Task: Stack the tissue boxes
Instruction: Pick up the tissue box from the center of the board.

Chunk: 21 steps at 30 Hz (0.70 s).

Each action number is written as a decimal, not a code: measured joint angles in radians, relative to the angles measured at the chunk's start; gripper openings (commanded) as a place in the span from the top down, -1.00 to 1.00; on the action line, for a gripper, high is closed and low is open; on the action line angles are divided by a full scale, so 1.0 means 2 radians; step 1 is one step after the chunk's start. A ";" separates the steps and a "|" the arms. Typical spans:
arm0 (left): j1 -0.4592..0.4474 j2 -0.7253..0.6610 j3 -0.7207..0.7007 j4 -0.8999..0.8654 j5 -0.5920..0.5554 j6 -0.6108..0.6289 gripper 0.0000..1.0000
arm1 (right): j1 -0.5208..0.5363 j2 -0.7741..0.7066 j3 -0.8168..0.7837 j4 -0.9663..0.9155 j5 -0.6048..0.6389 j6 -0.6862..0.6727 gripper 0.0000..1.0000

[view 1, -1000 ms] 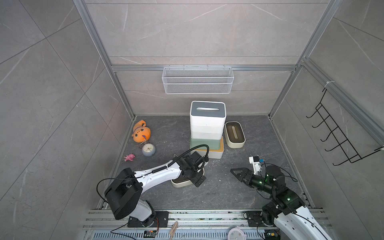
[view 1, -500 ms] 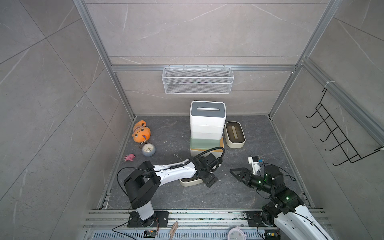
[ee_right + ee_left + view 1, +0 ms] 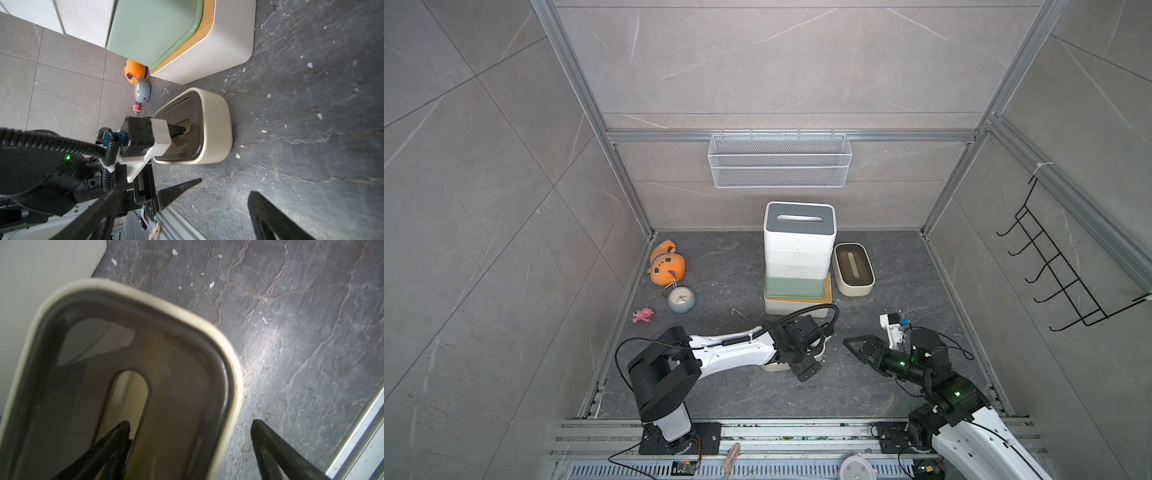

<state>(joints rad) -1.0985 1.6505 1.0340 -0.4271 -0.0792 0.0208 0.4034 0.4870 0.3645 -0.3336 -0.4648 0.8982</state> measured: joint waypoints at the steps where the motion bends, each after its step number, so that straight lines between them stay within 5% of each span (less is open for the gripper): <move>1: 0.001 -0.005 -0.006 -0.001 -0.001 0.002 -0.84 | 0.000 0.006 0.000 0.004 0.000 0.000 -1.00; 21: 0.005 -0.018 -0.038 0.000 -0.027 0.020 -0.41 | 0.000 0.035 0.000 0.028 0.000 0.008 -1.00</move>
<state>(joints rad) -1.0878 1.6150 0.9581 -0.4278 -0.1329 0.0608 0.4034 0.5575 0.3645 -0.2779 -0.4656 0.9138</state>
